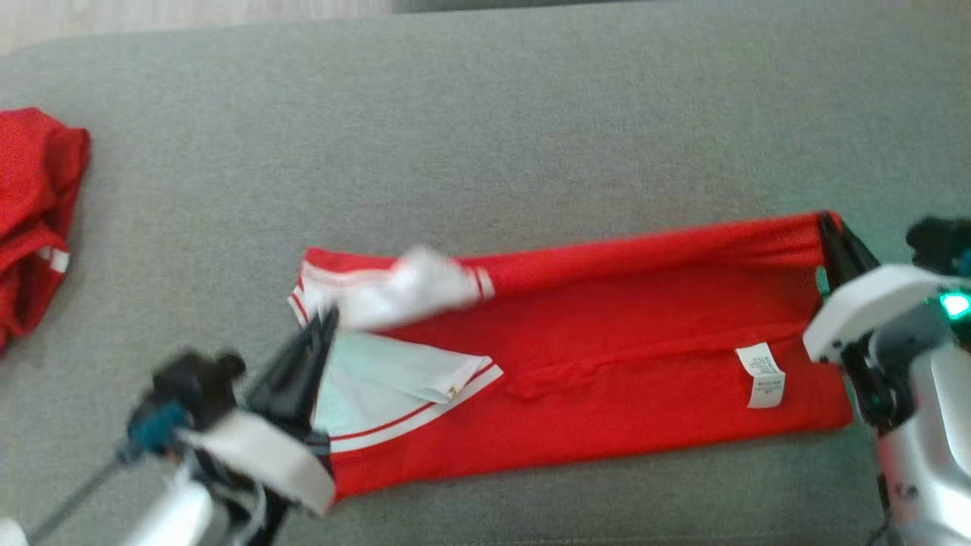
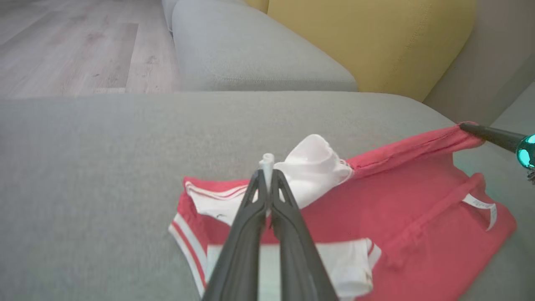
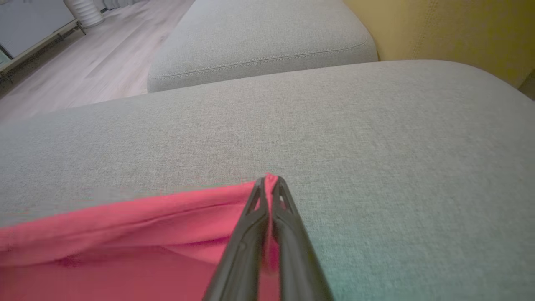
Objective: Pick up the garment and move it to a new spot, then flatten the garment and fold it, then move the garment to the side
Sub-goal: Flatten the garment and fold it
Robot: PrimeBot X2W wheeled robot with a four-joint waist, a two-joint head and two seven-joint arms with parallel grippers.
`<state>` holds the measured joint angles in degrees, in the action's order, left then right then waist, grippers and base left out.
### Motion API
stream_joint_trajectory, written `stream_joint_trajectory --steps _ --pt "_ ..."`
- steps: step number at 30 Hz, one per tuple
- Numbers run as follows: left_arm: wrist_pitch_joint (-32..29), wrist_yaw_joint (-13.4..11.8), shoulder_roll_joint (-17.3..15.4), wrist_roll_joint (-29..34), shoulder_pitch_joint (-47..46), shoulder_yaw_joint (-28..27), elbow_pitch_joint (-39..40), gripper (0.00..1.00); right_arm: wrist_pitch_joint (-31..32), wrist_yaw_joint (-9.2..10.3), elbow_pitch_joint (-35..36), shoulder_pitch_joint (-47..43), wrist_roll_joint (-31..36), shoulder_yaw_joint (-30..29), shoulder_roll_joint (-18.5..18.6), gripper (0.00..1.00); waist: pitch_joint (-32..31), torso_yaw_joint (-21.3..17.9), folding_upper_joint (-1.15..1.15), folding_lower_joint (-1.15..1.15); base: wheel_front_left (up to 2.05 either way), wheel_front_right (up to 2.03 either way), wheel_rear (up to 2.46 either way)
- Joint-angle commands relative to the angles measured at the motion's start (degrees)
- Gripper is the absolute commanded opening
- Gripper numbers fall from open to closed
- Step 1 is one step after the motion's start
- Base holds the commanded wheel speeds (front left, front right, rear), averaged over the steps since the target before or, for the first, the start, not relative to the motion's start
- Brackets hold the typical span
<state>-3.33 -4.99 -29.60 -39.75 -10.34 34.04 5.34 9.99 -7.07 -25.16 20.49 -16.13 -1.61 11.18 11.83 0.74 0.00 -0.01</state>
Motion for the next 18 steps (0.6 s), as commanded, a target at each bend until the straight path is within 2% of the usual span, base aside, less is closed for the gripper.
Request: stream_joint_trajectory --steps 1,7,18 --pt "1.3 -0.5 -0.6 0.5 -1.6 -1.7 1.6 0.0 -0.5 -0.42 2.6 -0.4 0.2 0.3 -0.1 0.0 -0.6 0.4 0.0 0.01 0.0 0.0 0.0" --pt "6.0 -1.4 3.3 0.5 2.6 0.1 -0.9 0.0 -0.3 -0.42 4.9 -4.3 1.5 -2.3 -1.8 0.0 -1.5 0.5 0.0 0.01 0.0 0.0 0.0" --pt "9.8 -1.1 4.0 0.5 7.0 1.5 -6.0 0.0 -1.0 -0.42 5.2 -8.8 3.1 -3.6 -3.9 0.02 -3.8 0.0 0.0 0.01 0.0 0.0 0.0"
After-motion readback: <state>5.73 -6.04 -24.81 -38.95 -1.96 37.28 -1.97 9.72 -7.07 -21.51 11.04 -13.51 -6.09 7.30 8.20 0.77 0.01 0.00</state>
